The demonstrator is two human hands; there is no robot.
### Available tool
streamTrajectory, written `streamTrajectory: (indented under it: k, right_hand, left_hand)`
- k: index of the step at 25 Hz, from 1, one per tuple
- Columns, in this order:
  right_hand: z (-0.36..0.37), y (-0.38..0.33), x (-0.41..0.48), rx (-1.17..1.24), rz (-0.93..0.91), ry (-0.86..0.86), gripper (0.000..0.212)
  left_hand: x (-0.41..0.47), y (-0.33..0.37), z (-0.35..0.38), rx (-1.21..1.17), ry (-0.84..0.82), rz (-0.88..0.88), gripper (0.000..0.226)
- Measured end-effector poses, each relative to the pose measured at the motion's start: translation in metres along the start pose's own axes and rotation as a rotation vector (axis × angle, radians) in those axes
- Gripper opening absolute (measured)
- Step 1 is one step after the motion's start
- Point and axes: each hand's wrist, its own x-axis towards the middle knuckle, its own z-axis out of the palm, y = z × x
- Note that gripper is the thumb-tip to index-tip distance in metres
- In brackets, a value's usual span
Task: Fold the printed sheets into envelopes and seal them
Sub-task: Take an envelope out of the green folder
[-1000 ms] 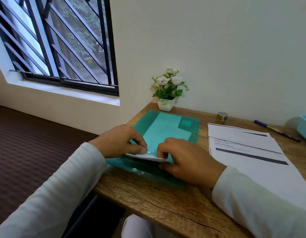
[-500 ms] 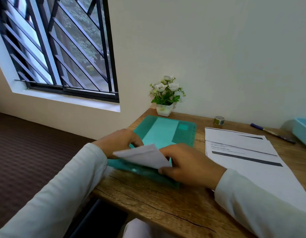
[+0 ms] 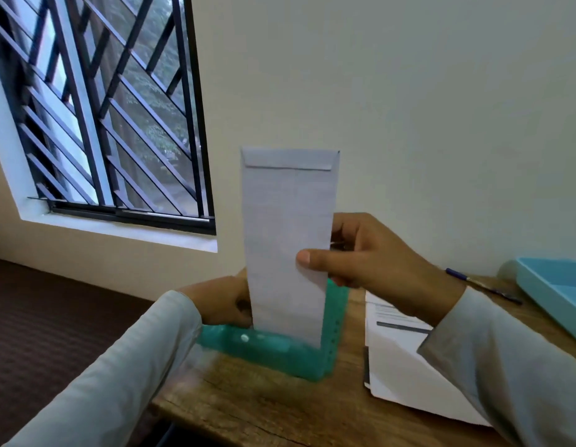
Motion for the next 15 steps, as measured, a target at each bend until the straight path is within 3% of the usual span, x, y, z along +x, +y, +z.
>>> streamTrajectory:
  k: [3, 6, 10, 15]
  right_hand:
    - [-0.025, -0.010, -0.003, 0.036, -0.038, 0.121, 0.020]
    - [-0.053, -0.008, -0.006, -0.046, -0.077, 0.236, 0.020]
    - [-0.087, 0.015, -0.011, -0.169, -0.066, 0.387, 0.024]
    - [-0.109, 0.064, -0.023, -0.196, 0.048, 0.448, 0.021]
  left_hand:
    - [0.003, 0.010, -0.014, -0.017, 0.100, 0.076, 0.011]
    - [0.017, 0.019, -0.024, -0.086, 0.332, 0.210, 0.016]
    - [0.039, 0.053, -0.031, -0.408, 0.608, 0.396, 0.021]
    - [0.065, 0.117, -0.021, -0.826, 0.396, 0.497, 0.040]
